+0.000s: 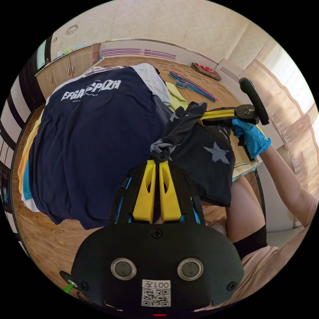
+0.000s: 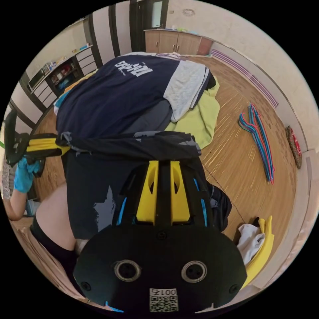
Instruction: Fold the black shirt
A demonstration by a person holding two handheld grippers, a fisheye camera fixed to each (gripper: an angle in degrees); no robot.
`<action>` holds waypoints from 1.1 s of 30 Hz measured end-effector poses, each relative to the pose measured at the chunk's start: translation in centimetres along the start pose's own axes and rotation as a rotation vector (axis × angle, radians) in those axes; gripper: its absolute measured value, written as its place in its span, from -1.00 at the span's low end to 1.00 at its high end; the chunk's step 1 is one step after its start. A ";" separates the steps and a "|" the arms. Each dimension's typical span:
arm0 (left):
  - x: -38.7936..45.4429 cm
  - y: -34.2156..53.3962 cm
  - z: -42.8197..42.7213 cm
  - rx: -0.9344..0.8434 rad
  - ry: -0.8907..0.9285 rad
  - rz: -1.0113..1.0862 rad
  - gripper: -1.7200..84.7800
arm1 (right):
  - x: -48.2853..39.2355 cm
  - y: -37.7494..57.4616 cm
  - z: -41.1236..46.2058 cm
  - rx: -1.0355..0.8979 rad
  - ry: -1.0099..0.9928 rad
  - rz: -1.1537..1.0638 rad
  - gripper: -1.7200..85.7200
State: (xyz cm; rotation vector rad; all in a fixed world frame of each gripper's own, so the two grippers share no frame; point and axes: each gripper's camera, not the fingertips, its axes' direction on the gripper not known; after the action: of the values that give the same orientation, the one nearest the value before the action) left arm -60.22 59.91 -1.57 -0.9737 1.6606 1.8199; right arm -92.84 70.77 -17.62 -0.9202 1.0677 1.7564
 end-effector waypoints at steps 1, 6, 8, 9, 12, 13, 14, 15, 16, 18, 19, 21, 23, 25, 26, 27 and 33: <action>0.1 0.1 0.0 -0.003 -0.004 0.009 -1.00 | 0.1 0.0 -0.4 0.015 -0.014 0.016 -0.93; 0.5 0.4 0.1 -0.008 -0.012 0.033 -1.00 | 0.5 1.0 -1.8 0.114 -0.022 0.036 -0.93; 0.5 0.6 0.1 -0.004 -0.003 0.020 -0.99 | 0.7 2.2 -2.9 0.198 -0.058 0.039 -0.93; 0.5 0.7 0.0 -0.004 -0.002 0.016 -0.99 | 0.8 2.6 -3.2 0.217 -0.078 0.044 -0.93; 0.7 1.2 -0.2 0.006 -0.008 0.016 -0.99 | 1.1 5.0 -4.9 0.285 -0.138 0.075 -0.92; 0.9 1.4 -0.3 0.007 -0.022 0.020 -0.99 | 0.8 6.1 -5.5 0.289 -0.126 0.069 -0.92; 1.1 1.6 -0.3 0.002 -0.036 0.023 -0.99 | 0.2 7.3 -6.1 0.280 -0.111 0.047 -0.91; 1.1 1.7 -0.4 0.001 -0.041 0.023 -0.99 | -0.3 7.9 -6.4 0.273 -0.105 0.033 -0.90; 1.3 1.9 -0.4 0.003 -0.044 0.020 -0.99 | -1.3 9.3 -6.9 0.258 -0.099 0.004 -0.89; 1.4 2.1 -0.5 0.006 -0.046 0.014 -0.99 | -3.4 11.6 -7.6 0.239 -0.097 -0.044 -0.86; 1.6 2.3 -0.5 0.006 -0.051 0.009 -0.99 | -5.2 13.3 -8.0 0.235 -0.093 -0.085 -0.82; 1.9 2.5 -0.6 0.004 -0.066 -0.001 -1.00 | -8.0 15.9 -8.6 0.252 -0.081 -0.121 -0.76; 2.5 3.0 -0.6 -0.002 -0.086 -0.015 -1.00 | -11.5 19.2 -8.9 0.284 -0.091 -0.091 -0.68; 3.2 3.5 -0.7 -0.001 -0.109 -0.015 -1.00 | -14.0 21.2 -8.9 0.292 -0.068 -0.046 -0.64; 3.7 3.9 -0.8 -0.003 -0.124 -0.009 -1.00 | -15.7 22.4 -8.8 0.282 -0.032 -0.021 -0.62; 3.9 4.1 -0.9 -0.003 -0.129 -0.005 -1.00 | -16.4 22.8 -8.7 0.272 -0.011 -0.004 -0.61; 6.1 5.8 -1.6 -0.003 -0.174 0.035 -1.00 | -19.8 25.8 -6.5 0.178 -0.005 0.193 -0.59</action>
State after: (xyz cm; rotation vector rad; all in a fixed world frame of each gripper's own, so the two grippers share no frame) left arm -68.15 56.86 -2.63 -0.7676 1.5781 1.8731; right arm -108.59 52.21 4.91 -0.7225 1.3230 1.7828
